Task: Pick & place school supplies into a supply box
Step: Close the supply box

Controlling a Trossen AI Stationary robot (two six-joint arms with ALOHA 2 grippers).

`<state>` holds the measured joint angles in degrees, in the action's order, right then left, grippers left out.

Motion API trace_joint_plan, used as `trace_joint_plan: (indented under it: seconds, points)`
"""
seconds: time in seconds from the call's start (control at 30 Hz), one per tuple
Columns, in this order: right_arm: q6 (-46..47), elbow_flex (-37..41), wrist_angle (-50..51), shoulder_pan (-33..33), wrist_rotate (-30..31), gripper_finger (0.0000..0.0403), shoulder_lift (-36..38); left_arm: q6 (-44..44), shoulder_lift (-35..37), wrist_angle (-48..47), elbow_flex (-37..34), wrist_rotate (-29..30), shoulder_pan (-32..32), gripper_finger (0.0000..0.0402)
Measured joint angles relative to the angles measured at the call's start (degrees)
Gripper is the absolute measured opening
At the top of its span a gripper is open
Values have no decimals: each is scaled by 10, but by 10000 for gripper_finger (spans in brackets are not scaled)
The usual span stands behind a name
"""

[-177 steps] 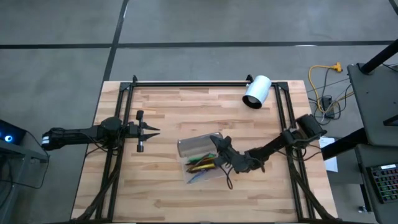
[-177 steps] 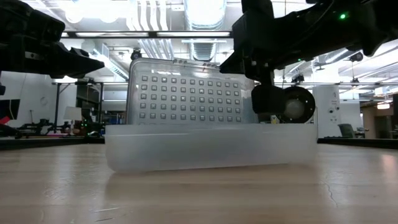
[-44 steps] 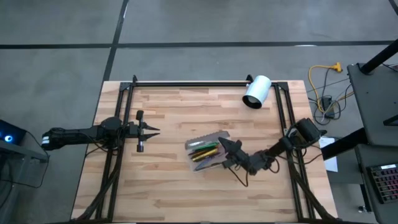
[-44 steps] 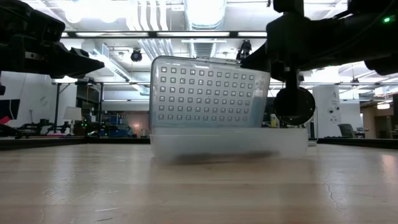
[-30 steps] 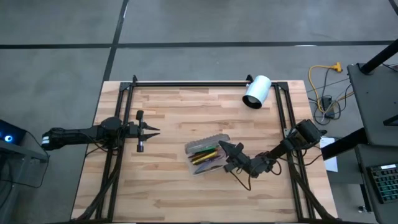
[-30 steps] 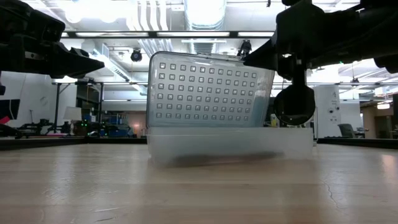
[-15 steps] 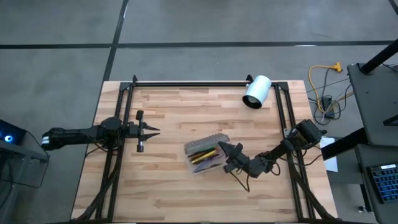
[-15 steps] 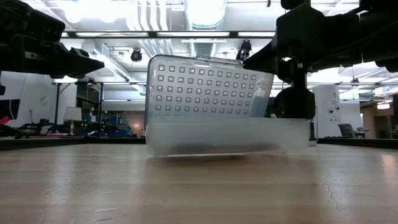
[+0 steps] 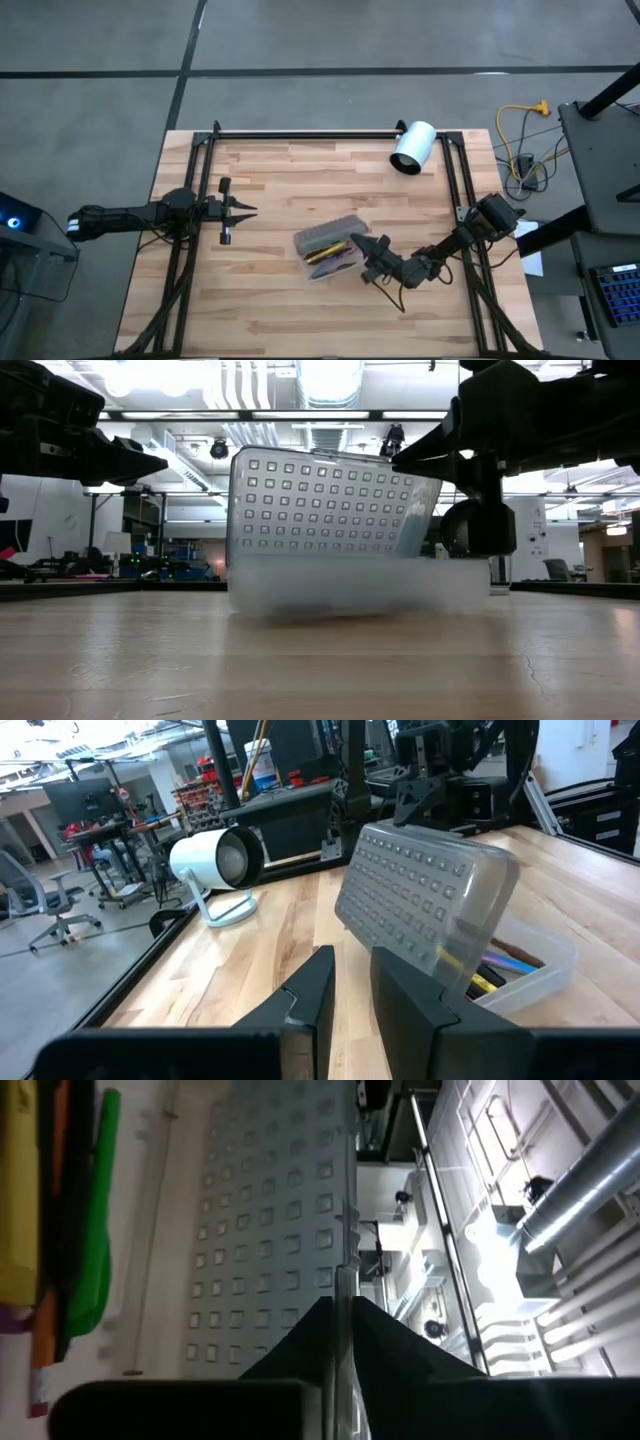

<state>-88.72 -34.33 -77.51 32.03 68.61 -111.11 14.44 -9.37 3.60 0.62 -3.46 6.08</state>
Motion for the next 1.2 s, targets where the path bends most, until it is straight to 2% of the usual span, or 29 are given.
trace_joint_plan:
  seconds: [0.3, 0.83, 1.2]
  points:
    - [17, 1, 0, 0, -4, 84, -1, 0, 0, 0, 0, 0, 0, 54]
    - [29, 7, -2, 6, -24, 113, -1, 0, 0, 0, 0, 0, 0, 54]
    - [30, 7, -3, 24, -48, 162, 0, 0, 0, 0, 0, 0, 0, 54]
